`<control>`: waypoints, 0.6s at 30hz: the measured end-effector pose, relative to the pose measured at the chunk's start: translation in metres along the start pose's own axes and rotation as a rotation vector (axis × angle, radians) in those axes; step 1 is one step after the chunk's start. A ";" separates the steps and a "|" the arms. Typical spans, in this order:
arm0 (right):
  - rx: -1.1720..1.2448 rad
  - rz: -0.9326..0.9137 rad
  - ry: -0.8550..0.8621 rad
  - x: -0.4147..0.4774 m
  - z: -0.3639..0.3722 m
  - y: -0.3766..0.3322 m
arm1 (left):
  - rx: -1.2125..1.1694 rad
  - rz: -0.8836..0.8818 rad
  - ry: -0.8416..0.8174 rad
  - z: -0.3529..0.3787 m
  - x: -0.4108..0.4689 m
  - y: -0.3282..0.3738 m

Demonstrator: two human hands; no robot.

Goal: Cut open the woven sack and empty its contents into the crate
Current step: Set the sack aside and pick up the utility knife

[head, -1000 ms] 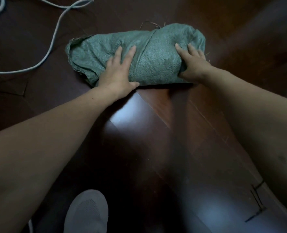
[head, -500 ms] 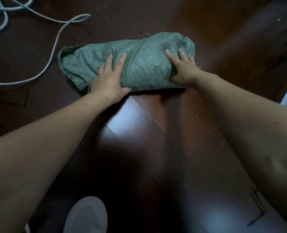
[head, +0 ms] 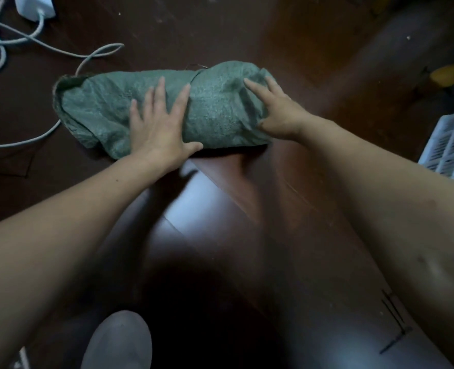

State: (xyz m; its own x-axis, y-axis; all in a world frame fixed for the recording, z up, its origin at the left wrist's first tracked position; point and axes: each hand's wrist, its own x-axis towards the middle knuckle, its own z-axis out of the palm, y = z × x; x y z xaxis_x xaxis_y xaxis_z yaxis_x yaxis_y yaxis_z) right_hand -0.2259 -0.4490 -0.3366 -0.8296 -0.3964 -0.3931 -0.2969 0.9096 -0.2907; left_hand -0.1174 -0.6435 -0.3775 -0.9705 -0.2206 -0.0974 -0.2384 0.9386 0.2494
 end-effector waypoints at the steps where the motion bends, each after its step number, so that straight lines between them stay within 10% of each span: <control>1: 0.013 -0.010 0.020 -0.007 -0.006 0.006 | -0.001 0.024 0.008 -0.002 -0.001 0.011; 18: 0.206 0.387 0.200 -0.296 -0.049 0.273 | 0.120 0.563 -0.192 0.012 -0.061 0.327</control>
State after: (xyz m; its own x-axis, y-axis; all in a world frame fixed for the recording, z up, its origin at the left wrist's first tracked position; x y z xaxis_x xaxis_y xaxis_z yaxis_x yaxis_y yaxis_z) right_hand -0.0844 -0.0769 -0.2571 -0.9416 0.0161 -0.3364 0.1344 0.9339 -0.3314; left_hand -0.1357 -0.3196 -0.3017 -0.9198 0.3596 -0.1570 0.3261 0.9231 0.2039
